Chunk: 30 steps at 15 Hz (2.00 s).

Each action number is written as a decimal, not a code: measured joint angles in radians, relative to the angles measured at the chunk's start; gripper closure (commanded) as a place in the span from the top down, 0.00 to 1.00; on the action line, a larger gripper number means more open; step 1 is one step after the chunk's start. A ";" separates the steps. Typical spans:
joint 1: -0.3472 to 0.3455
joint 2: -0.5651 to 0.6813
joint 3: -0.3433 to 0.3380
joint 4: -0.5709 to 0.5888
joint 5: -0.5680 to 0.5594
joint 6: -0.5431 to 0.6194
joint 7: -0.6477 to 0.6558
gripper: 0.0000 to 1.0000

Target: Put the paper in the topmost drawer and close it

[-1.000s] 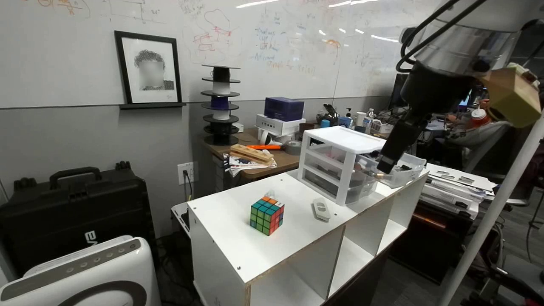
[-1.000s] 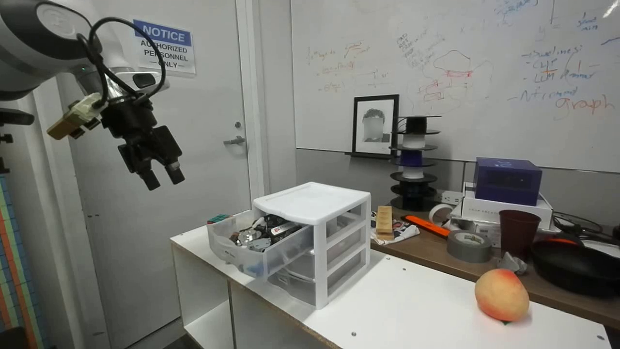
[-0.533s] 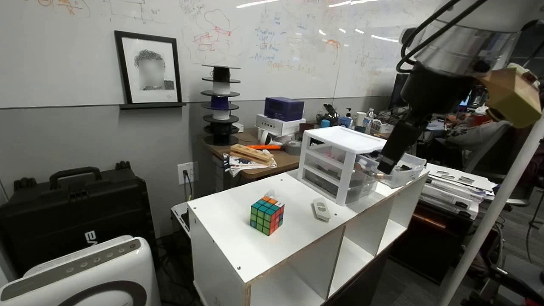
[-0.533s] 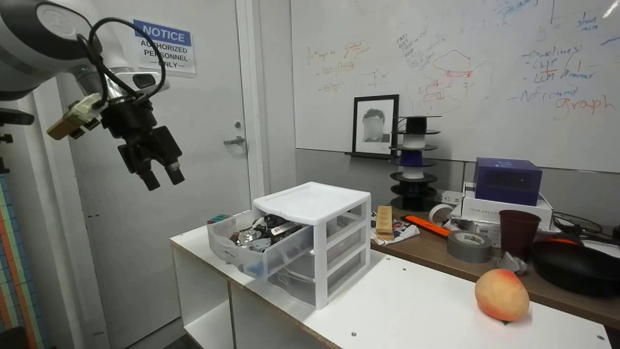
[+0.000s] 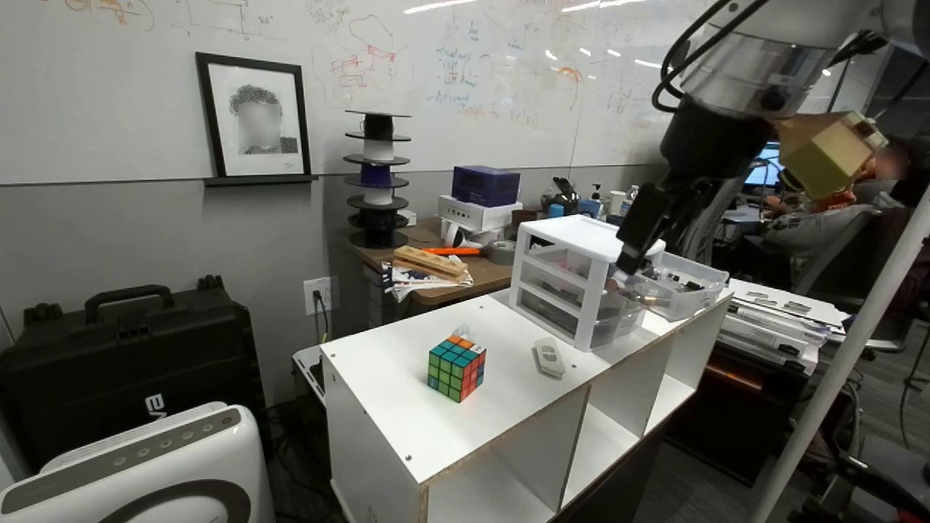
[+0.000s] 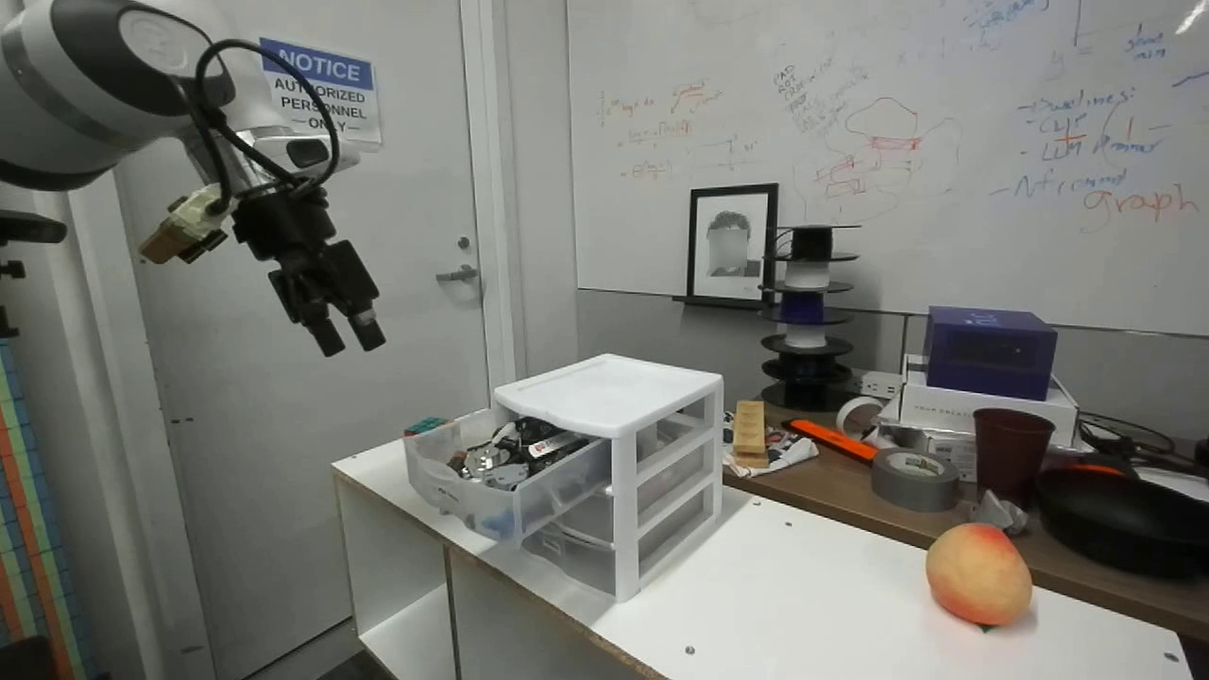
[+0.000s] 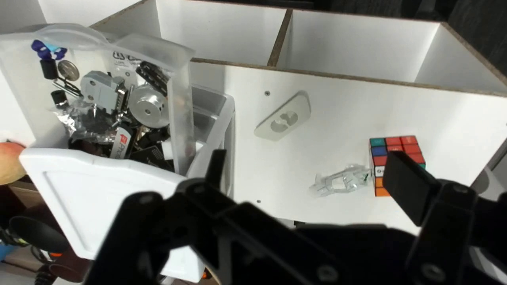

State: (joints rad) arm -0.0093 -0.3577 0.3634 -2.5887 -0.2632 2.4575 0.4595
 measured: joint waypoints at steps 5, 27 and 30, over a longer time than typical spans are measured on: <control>-0.010 0.170 -0.057 0.151 0.039 0.050 0.032 1.00; 0.299 0.950 -0.373 0.711 0.147 0.210 0.346 1.00; 0.315 1.003 -0.394 0.751 0.147 0.210 0.352 1.00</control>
State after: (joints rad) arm 0.3055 0.6452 -0.0309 -1.8372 -0.1163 2.6679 0.8110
